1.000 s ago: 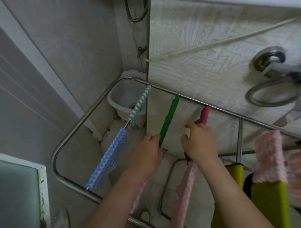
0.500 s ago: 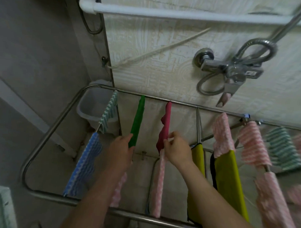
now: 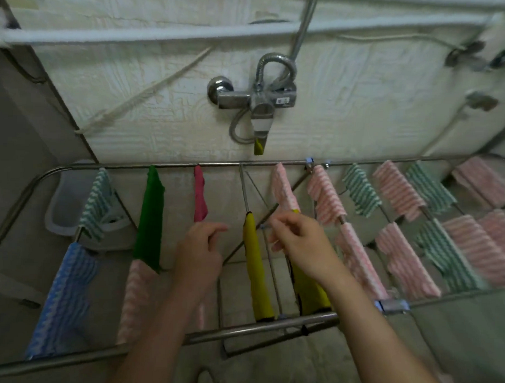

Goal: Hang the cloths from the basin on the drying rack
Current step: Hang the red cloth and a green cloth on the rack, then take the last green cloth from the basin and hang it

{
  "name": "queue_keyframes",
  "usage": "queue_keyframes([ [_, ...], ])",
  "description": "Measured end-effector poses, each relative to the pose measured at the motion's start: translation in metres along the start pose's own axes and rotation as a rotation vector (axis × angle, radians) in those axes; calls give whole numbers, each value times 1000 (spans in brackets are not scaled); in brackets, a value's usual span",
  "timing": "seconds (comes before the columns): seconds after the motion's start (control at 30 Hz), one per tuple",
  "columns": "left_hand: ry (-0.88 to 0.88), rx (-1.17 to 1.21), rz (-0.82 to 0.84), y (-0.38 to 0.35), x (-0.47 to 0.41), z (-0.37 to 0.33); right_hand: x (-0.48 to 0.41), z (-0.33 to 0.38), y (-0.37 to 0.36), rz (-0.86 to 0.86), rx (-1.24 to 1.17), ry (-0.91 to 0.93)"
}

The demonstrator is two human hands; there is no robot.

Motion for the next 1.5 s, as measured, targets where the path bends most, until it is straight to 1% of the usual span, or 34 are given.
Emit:
queue_keyframes([
  [0.07, -58, 44, 39, -21, 11, -26, 18, -11, 23, -56, -18, -5],
  [0.13, -51, 126, 103, -39, 23, -45, 36, -20, 43, -104, -5, -2],
  [0.2, -53, 179, 220, -75, 43, -71, 67, -36, 79, -201, 14, -7],
  [0.27, -73, 222, 301, -102, 61, -90, 91, -49, 102, -262, 17, -27],
  [0.47, -191, 240, 614, -195, 141, -162, 178, -105, 176, -486, -47, -123],
  [0.53, -243, 225, 726, -223, 164, -175, 204, -123, 193, -542, -56, -177],
  [0.63, -351, 164, 892, -265, 210, -196, 256, -155, 223, -672, -54, -284],
  [0.73, -489, 103, 994, -299, 249, -210, 303, -185, 241, -743, -47, -427],
  [0.83, -651, 78, 1117, -330, 290, -221, 352, -216, 256, -857, -22, -564],
  [0.87, -687, 58, 1179, -343, 309, -223, 374, -228, 259, -910, 3, -618],
  [0.9, -698, 30, 1197, -346, 309, -222, 376, -232, 260, -919, 22, -640],
  [0.97, -733, 8, 1335, -371, 348, -229, 417, -254, 265, -1004, 9, -756],
  [1.0, -745, -10, 1345, -373, 350, -231, 419, -257, 265, -990, 7, -772],
  [1.1, -840, -97, 1528, -399, 399, -234, 472, -283, 261, -1069, -10, -944],
  [1.2, -935, -108, 1693, -421, 447, -235, 524, -306, 251, -1175, -8, -1110],
  [1.33, -1012, -136, 1852, -435, 500, -228, 581, -334, 229, -1230, -148, -1292],
  [1.43, -1123, -156, 1940, -439, 550, -213, 631, -356, 203, -1274, -246, -1409],
  [1.5, -1195, -191, 2000, -440, 576, -199, 653, -371, 186, -1254, -290, -1476],
])
Point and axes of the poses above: each hand's wrist, its own x-axis away from the middle knuckle, its own y-axis out of the back of the hand, z = x × y, the point moved 5 cm from there along -x, towards the middle knuckle, and after that the axes turned 7 degrees about x, right-handed, at the moved point
